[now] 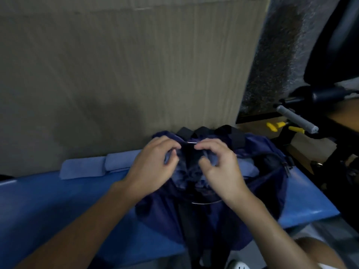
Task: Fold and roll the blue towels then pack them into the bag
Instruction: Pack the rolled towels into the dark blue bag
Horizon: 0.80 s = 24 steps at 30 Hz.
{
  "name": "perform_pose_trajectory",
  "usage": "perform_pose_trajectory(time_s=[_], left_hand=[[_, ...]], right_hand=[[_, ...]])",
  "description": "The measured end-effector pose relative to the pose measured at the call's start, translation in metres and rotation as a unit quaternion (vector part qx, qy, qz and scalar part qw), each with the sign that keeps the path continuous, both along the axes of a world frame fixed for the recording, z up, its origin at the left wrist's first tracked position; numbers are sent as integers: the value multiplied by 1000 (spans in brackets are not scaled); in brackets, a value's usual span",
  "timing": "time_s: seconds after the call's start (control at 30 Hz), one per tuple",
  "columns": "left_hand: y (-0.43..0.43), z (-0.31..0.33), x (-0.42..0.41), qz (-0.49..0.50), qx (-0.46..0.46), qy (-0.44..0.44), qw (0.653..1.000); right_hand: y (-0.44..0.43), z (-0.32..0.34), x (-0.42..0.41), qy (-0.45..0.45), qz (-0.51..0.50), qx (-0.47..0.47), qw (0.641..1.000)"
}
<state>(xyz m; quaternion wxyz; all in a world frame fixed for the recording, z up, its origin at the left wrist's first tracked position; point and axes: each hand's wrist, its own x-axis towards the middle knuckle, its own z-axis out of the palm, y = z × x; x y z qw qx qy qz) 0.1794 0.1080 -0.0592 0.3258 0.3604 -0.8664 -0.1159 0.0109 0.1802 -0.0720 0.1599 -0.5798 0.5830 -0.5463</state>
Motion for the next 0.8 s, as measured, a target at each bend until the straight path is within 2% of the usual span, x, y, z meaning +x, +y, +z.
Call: perform_pose_trajectory(time_s=[0.1, 0.17, 0.3, 0.47, 0.63, 0.8], left_hand=[[-19, -4, 52, 62, 28, 46, 997], [-33, -10, 82, 103, 49, 46, 992], [-76, -37, 131, 160, 111, -52, 979], [-129, -88, 152, 155, 195, -136, 959], [-161, -108, 133, 160, 157, -272, 936], [-174, -104, 116, 193, 119, -414, 881]], right_hand=[[-20, 9, 54, -87, 90, 44, 991], [-34, 9, 86, -137, 123, 82, 979], [-61, -7, 129, -196, 153, 163, 955], [-79, -24, 143, -215, 145, 212, 942], [-87, -28, 137, -234, 142, 210, 938], [-90, -33, 126, -270, 149, 210, 928]])
